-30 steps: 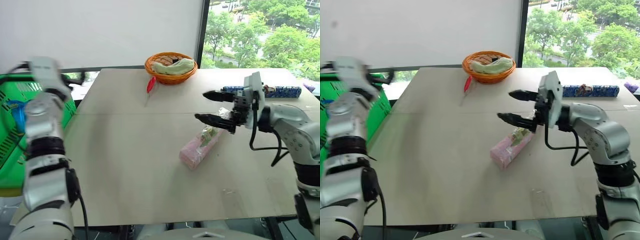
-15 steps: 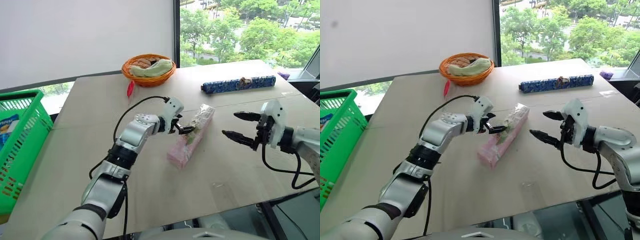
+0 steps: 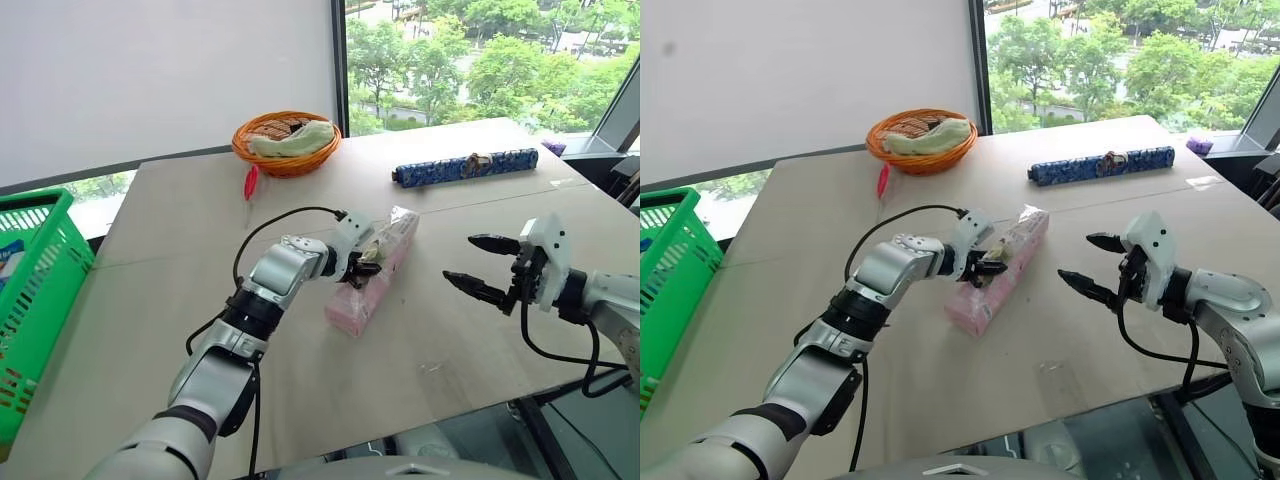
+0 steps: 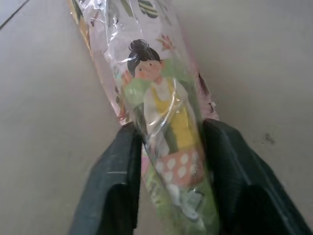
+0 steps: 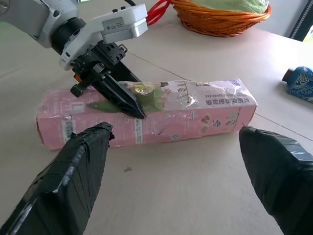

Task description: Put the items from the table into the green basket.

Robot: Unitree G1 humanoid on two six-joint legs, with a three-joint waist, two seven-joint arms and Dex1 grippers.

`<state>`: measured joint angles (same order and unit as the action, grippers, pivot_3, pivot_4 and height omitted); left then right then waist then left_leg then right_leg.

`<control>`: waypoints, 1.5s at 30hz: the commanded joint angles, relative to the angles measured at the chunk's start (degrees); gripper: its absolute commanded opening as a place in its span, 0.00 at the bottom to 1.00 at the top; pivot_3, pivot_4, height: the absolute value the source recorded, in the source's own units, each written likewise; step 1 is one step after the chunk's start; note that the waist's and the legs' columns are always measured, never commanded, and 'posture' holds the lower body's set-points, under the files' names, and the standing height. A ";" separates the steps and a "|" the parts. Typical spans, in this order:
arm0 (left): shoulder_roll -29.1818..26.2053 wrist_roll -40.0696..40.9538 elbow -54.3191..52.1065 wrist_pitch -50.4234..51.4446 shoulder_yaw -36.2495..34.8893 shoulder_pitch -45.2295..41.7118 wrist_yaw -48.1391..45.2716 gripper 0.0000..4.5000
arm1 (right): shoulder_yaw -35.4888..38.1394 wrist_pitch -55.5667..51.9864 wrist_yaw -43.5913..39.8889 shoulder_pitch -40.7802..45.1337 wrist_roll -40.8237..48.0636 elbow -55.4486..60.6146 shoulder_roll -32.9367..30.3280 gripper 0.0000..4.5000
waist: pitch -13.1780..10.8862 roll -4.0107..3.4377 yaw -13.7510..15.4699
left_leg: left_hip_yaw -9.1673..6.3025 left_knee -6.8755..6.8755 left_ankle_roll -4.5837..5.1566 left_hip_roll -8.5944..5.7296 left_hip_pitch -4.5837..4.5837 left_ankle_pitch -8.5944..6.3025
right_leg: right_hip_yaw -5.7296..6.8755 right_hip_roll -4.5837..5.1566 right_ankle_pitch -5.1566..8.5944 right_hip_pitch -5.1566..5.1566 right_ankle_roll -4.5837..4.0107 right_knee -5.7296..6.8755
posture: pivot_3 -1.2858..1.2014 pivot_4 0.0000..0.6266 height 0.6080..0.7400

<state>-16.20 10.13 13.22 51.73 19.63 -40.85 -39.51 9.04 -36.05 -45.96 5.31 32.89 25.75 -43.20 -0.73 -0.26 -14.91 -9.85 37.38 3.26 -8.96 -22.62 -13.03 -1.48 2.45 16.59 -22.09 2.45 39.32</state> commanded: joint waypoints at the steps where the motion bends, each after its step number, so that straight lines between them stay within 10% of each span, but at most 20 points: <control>1: -0.56 -1.12 1.05 -4.21 -2.31 -0.83 1.04 0.11 | 0.56 0.42 0.08 2.47 1.26 1.47 0.37 1.00 | -0.02 -0.03 -0.02 | -0.01 0.00 0.00 0.00 0.00 0.00 | 0.02 0.00 -0.01 0.02 0.02 -0.07 | 0.36 0.00 1.00; 8: -7.90 -3.87 17.09 -17.02 -15.07 -8.32 12.10 0.11 | -3.97 -2.41 0.87 12.98 6.75 1.50 7.11 1.00 | -0.09 -0.07 -0.77 | -0.02 -0.04 0.20 0.12 -0.01 0.12 | -0.04 -0.14 -0.18 0.04 0.06 -0.32 | 0.38 0.00 1.00; 22: -44.65 -16.07 24.66 -27.17 -28.25 -7.90 28.15 0.11 | -15.88 0.70 -0.15 31.72 6.22 -8.00 24.87 1.00 | -0.14 0.15 2.51 | 0.00 -0.65 0.17 0.01 -0.20 0.21 | -0.40 -0.16 -0.29 -0.60 -0.16 -0.32 | 0.48 0.00 1.00; 36: -51.99 -17.31 33.53 -30.37 -29.61 -0.98 26.69 0.11 | -17.82 3.23 -3.04 33.79 2.75 -11.56 26.32 1.00 | -0.02 0.65 10.24 | -0.02 -0.56 -0.03 -0.11 -0.11 0.27 | -0.43 -0.16 -0.28 -0.63 -0.17 0.16 | 0.49 0.00 1.00; 45: -50.57 -18.22 37.55 -34.63 -28.13 -3.80 27.90 0.99 | -17.41 2.39 -2.34 32.20 2.22 -10.09 25.40 1.00 | -0.01 0.67 10.88 | 0.00 -0.50 -0.16 -0.10 0.00 0.34 | -0.47 -0.17 -0.28 -0.68 -0.19 0.51 | 0.49 0.00 1.00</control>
<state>-66.36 -7.60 51.22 20.06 -8.39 -41.99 -12.25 -9.33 -33.86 -48.41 37.17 34.82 13.40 -17.51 -0.74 0.41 -4.03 -9.86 36.89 3.09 -9.06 -22.62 -12.69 -1.93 2.28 16.31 -22.77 2.26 39.82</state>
